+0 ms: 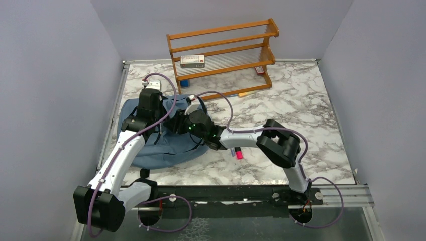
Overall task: Pack the student bag
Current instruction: Place the stationery in the student bag, then pick up the stationery from the center of the board.
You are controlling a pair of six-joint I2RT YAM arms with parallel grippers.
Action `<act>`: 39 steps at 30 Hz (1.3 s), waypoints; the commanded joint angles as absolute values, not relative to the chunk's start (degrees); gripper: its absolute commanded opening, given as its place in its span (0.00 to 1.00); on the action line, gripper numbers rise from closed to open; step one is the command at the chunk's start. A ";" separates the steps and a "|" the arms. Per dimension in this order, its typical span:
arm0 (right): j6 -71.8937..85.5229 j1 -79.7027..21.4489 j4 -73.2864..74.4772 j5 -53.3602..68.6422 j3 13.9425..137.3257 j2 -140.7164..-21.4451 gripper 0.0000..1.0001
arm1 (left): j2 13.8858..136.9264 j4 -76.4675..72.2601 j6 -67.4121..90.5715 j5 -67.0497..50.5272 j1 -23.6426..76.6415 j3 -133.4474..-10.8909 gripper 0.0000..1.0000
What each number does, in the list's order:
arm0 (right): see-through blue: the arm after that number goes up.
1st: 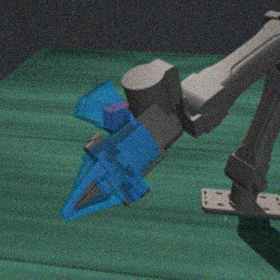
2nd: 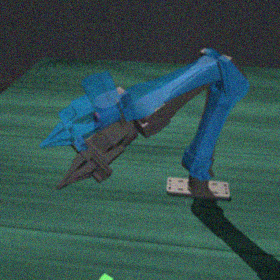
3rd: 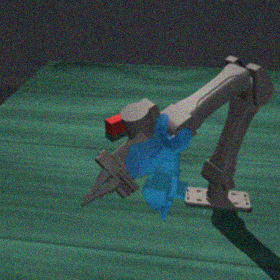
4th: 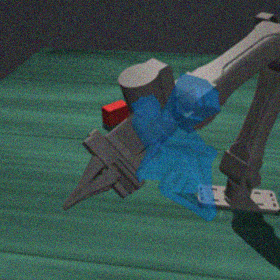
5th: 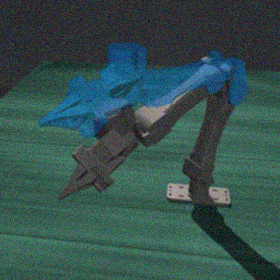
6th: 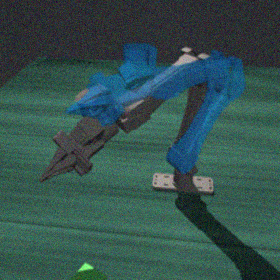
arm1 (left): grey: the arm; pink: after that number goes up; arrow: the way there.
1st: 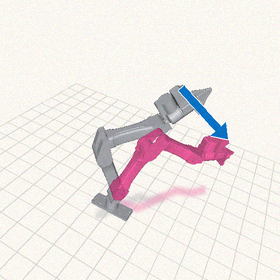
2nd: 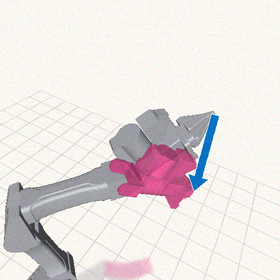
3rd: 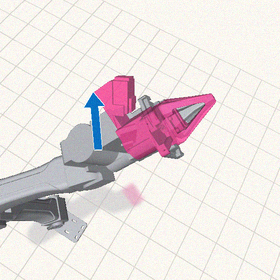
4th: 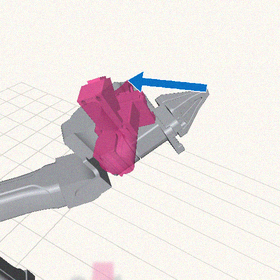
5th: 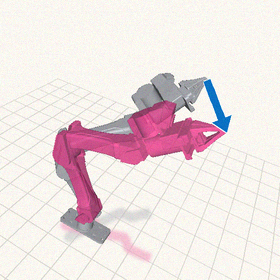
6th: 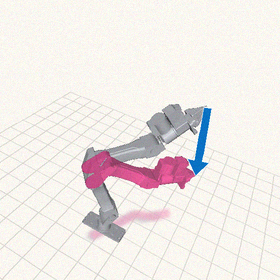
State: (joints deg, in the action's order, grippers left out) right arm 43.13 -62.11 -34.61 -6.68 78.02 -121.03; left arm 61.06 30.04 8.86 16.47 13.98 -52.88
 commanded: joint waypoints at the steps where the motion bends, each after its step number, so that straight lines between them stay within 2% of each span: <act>1: 39.31 -61.29 -36.74 -10.32 72.79 -113.08 0.45 | 60.35 28.72 9.50 15.24 13.97 -53.31 0.00; 10: 30.87 -61.26 -27.93 -17.63 60.12 -97.06 0.45 | 60.40 27.31 9.98 17.28 13.97 -52.10 0.00; 15: 31.05 -60.78 -12.02 -28.29 56.90 -88.70 0.45 | 60.61 26.39 10.37 17.43 13.97 -51.87 0.00; 19: 34.43 -57.75 1.83 -27.51 58.57 -85.70 0.45 | 61.89 25.45 10.58 16.07 13.97 -51.60 0.00; 24: 37.31 -53.63 14.03 -24.18 59.62 -83.70 0.45 | 62.40 24.81 11.80 14.77 13.97 -52.11 0.00; 29: 36.11 -50.79 18.87 -18.91 58.51 -82.85 0.43 | 61.76 24.44 11.56 14.85 13.97 -52.04 0.00; 39: 32.19 -49.99 25.63 -12.78 62.56 -92.69 0.33 | 62.39 24.43 11.71 13.67 13.97 -52.73 0.00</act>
